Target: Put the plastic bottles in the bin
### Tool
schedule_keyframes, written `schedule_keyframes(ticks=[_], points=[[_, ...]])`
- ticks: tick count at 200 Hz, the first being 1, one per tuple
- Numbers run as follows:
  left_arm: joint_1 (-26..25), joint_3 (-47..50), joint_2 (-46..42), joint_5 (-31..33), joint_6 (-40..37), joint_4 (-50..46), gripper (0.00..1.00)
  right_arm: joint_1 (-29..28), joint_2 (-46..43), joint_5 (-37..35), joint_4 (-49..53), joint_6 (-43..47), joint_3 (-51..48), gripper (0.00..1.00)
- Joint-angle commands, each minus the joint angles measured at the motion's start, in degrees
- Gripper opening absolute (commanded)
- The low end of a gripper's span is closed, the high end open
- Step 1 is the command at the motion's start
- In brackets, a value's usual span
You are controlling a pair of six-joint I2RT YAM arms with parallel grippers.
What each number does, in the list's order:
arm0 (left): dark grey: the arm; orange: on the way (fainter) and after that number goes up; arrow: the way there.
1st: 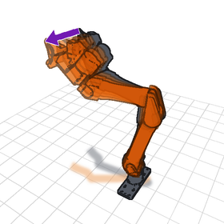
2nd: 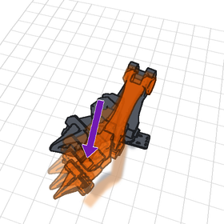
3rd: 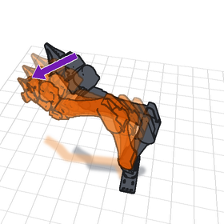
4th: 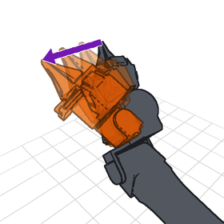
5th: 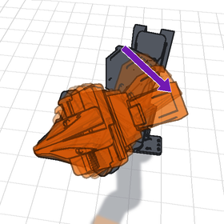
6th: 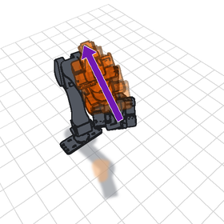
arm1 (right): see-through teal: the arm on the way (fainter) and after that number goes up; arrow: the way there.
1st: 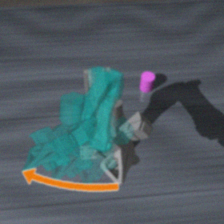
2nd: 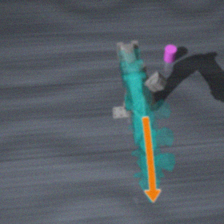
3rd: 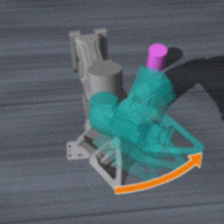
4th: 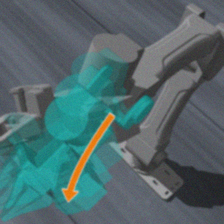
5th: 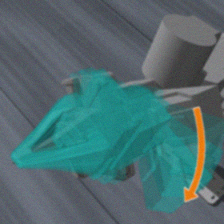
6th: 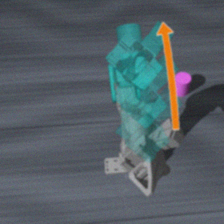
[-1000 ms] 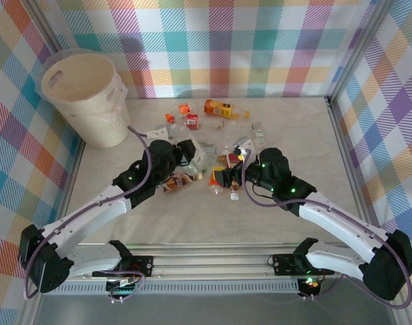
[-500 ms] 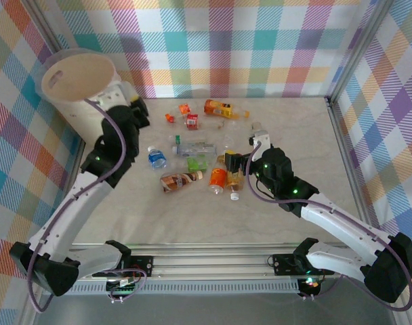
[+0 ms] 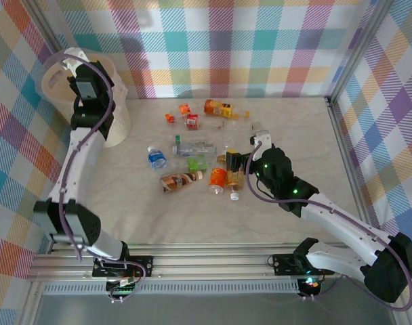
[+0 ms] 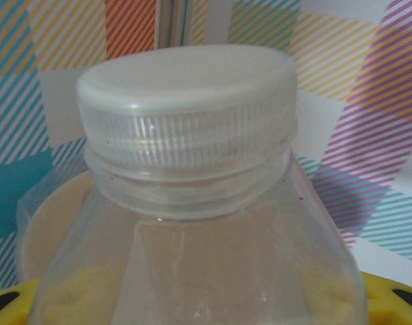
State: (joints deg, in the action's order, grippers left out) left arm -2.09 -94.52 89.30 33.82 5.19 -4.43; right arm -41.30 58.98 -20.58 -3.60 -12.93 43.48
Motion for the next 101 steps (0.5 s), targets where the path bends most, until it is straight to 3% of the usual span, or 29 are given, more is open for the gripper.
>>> schedule_keyframes(ticks=[1, 44, 101], points=[[2.7, -7.7, 5.4, -4.6, 2.9, 0.7, 0.53, -0.2, -1.6, -0.2, -0.5, -0.7, -0.1, 1.00], [5.7, -15.6, 12.9, -8.5, 3.4, -0.9, 0.53, -0.2, -2.3, -0.7, 0.1, -1.1, -0.8, 1.00], [11.4, -21.0, 20.7, -17.6, 15.0, -4.3, 0.53, -0.2, -1.7, -1.8, 0.9, -1.5, -0.5, 1.00]])
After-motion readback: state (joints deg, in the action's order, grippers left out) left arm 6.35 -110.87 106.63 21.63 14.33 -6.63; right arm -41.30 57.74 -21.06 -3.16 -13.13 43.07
